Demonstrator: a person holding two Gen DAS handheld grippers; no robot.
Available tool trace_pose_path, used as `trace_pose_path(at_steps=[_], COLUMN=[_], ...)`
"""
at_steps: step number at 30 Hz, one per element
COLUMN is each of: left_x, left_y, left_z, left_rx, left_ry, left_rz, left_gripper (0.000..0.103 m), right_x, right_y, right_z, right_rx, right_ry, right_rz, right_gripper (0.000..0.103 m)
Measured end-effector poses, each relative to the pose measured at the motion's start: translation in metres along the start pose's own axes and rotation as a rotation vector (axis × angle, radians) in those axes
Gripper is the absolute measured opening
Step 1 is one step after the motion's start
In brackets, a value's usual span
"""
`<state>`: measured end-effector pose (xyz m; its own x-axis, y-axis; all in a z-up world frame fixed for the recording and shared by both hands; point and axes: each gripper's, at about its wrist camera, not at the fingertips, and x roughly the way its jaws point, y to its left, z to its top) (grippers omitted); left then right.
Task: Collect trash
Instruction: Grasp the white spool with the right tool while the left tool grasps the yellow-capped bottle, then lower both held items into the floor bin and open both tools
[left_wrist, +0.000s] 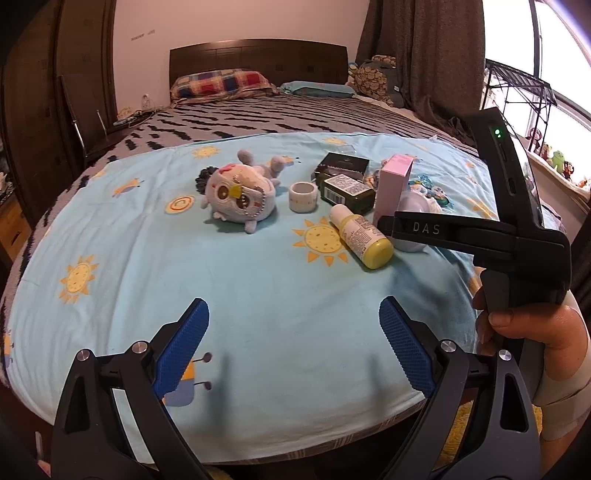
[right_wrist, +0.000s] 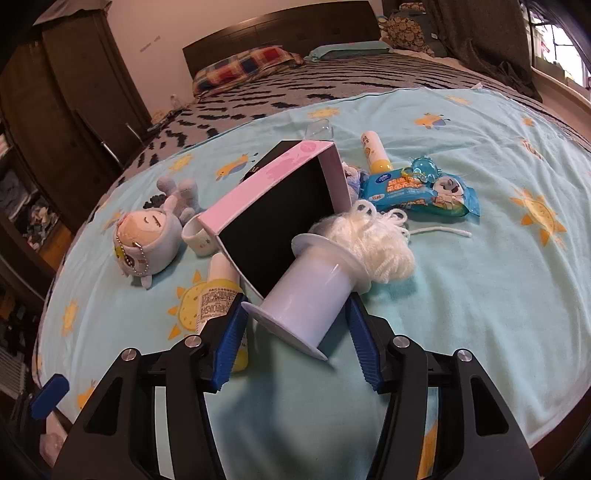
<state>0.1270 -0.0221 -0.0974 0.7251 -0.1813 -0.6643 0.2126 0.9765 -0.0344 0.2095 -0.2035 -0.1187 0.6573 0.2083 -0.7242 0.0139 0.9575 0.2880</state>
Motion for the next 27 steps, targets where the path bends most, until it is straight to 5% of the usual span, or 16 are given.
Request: trace_pose_path(at_steps=[14, 16, 22, 27], left_x=[0.051, 0.061, 0.086, 0.085], left_y=[-0.044, -0.047, -0.045, -0.048], left_z=[0.025, 0.029, 0.040, 0.044], left_rx=[0.070, 0.064, 0.022, 0.040], left_ry=[0.040, 0.051, 0.077, 0.066], left_rz=[-0.136, -0.145, -0.185, -0.177], left_gripper=[0.064, 0.057, 0.037, 0.035], right_x=[-0.041, -0.042, -0.044, -0.048], right_y=[-0.018, -0.022, -0.031, -0.031], right_z=[0.010, 0.011, 0.011, 0.010], right_rx=[-0.036, -0.038, -0.032, -0.036], right_ry=[-0.097, -0.097, -0.109, -0.117], right_rz=[0.008, 0.009, 0.014, 0.019], right_gripper=[0.046, 0.033, 0.033, 0.033])
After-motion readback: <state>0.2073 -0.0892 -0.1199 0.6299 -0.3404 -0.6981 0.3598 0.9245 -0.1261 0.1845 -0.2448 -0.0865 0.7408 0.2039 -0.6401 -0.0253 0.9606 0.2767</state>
